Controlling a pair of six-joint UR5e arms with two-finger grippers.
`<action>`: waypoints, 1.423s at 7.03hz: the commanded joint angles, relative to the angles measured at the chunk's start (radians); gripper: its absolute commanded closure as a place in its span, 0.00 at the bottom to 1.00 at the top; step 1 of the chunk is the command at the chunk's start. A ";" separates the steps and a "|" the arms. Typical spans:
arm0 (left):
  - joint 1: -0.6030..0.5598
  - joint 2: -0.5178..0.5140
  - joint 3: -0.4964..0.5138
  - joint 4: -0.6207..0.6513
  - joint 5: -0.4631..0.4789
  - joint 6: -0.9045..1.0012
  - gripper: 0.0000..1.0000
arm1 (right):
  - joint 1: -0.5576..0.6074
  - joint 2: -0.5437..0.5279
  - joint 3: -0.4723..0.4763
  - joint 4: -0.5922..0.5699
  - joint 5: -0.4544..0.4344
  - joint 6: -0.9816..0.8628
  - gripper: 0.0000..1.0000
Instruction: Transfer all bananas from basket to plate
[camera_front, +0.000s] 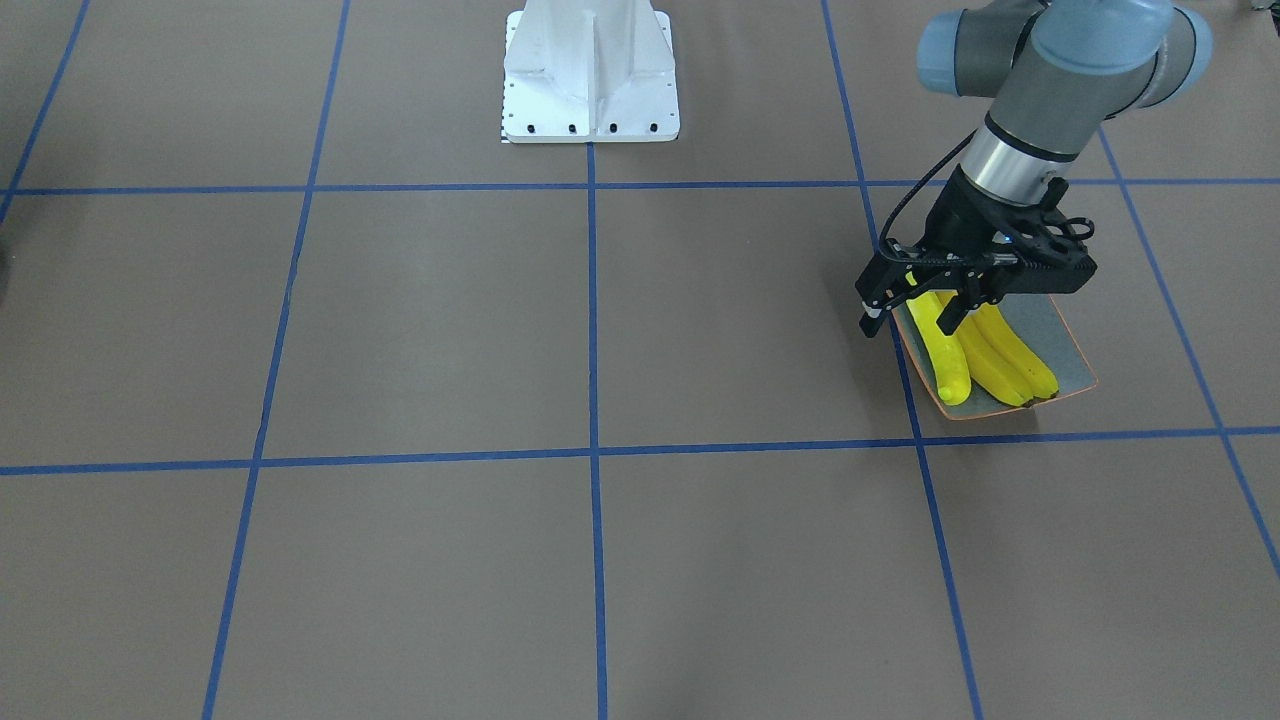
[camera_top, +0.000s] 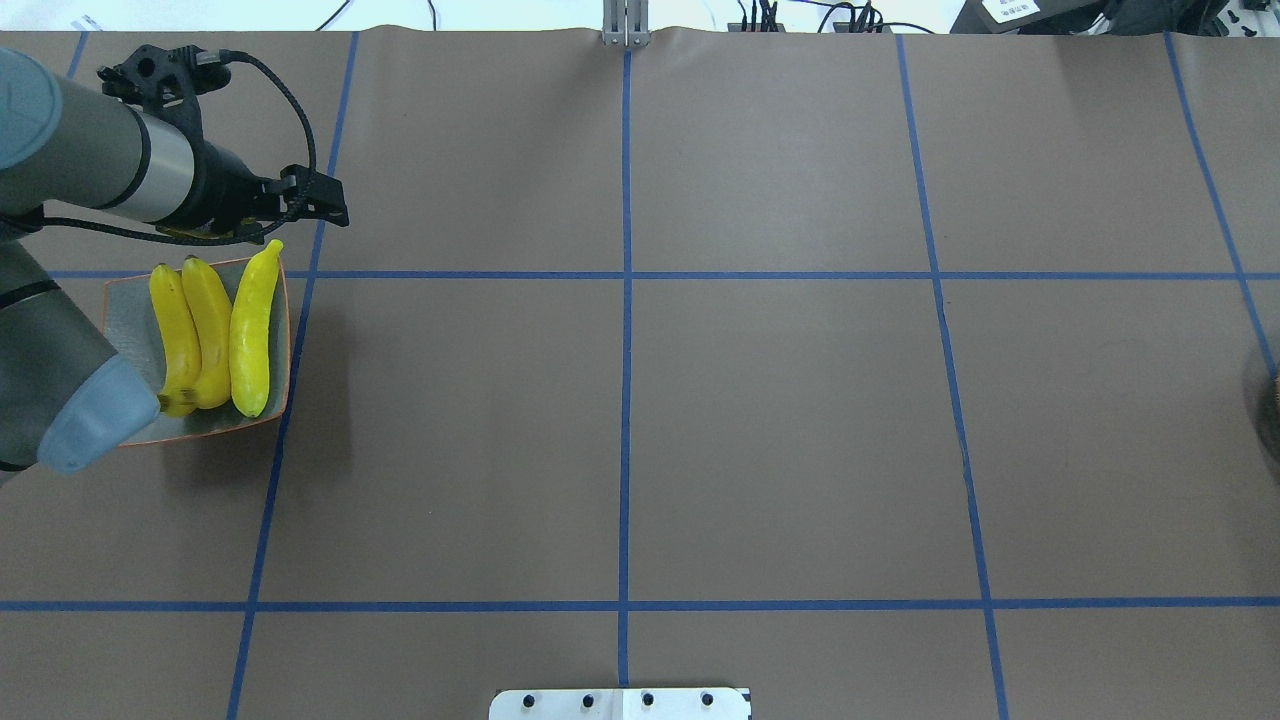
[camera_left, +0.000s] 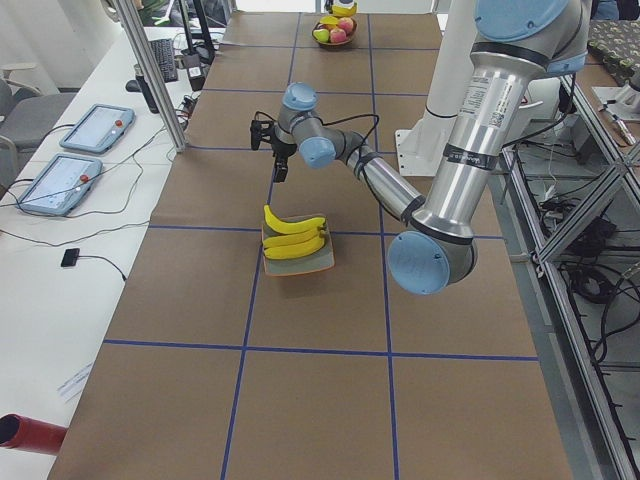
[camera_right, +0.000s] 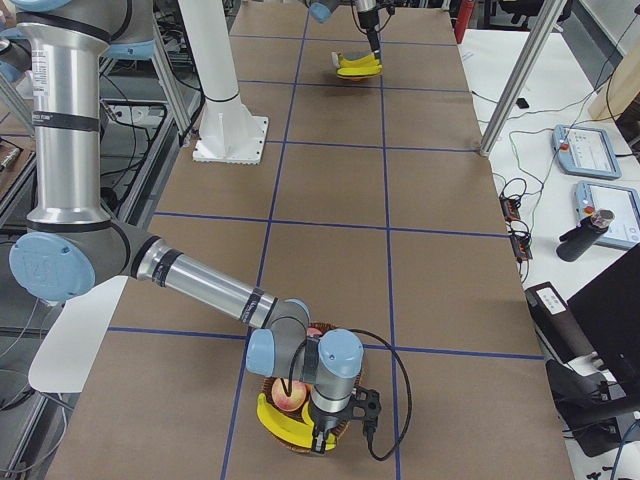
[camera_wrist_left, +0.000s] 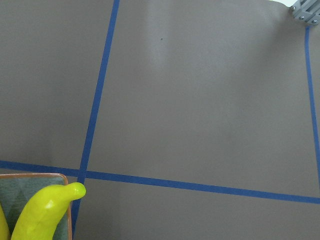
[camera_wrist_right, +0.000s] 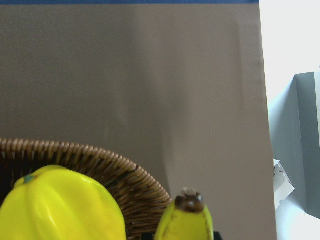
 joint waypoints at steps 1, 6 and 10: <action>0.000 0.000 0.001 0.000 -0.001 -0.001 0.00 | 0.113 0.028 0.127 -0.212 -0.024 -0.169 1.00; 0.000 0.000 0.027 -0.006 -0.007 -0.004 0.00 | -0.029 0.331 0.193 -0.310 0.117 0.179 1.00; 0.000 -0.028 0.019 -0.006 -0.014 -0.031 0.00 | -0.247 0.566 0.221 -0.307 0.337 0.583 1.00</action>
